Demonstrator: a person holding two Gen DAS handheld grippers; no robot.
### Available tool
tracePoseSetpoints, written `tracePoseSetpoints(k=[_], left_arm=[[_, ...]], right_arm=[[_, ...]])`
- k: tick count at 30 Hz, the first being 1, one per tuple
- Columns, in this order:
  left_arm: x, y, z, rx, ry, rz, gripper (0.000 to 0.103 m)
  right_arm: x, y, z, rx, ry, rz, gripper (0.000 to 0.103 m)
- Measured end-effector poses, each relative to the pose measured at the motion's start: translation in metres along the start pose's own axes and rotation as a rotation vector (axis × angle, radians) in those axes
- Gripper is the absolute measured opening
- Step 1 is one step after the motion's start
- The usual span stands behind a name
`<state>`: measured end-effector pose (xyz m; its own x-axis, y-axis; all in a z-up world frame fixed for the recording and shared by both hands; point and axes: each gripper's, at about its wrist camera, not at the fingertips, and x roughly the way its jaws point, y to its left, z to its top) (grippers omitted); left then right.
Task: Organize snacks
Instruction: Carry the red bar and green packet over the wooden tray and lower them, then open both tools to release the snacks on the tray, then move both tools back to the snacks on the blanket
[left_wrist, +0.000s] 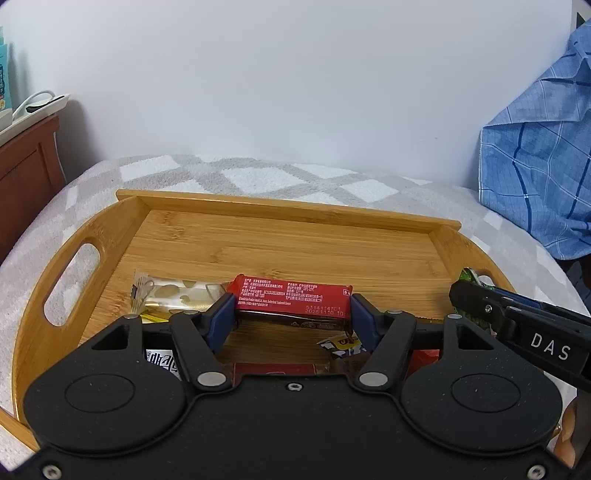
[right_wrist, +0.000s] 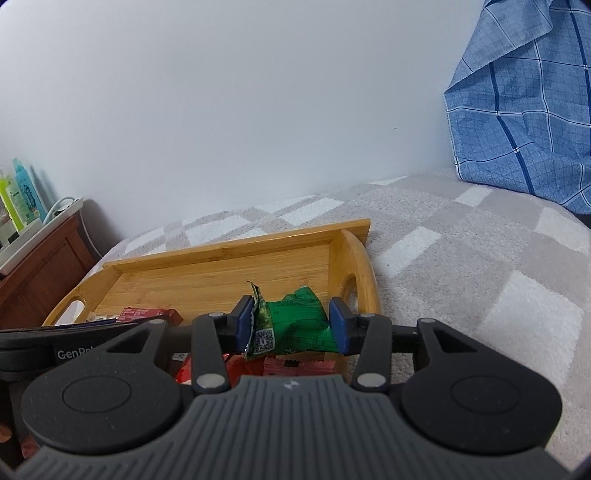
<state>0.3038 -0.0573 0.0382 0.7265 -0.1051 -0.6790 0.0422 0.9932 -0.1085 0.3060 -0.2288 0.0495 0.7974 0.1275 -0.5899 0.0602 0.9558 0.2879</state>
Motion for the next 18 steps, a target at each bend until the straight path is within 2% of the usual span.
tracePoseSetpoints(k=[3,5,6,9,18], left_arm=[[-0.001,-0.001,0.000,0.005,0.000,-0.002,0.066],[-0.002,0.000,0.001,0.007,0.002,-0.007,0.073],[-0.004,0.000,0.001,0.004,0.002,-0.013,0.077],[-0.010,-0.001,0.001,0.005,-0.005,-0.024,0.085],[-0.048,0.001,-0.001,0.037,-0.048,-0.052,0.096]], right_arm=[[-0.001,0.000,0.000,0.006,-0.004,0.012,0.057],[-0.002,0.000,0.000,0.017,-0.010,0.025,0.062],[-0.003,-0.001,0.001,0.023,-0.015,0.032,0.068],[-0.008,-0.002,0.002,0.039,-0.040,0.060,0.075],[-0.039,0.007,0.006,0.048,-0.118,0.105,0.077]])
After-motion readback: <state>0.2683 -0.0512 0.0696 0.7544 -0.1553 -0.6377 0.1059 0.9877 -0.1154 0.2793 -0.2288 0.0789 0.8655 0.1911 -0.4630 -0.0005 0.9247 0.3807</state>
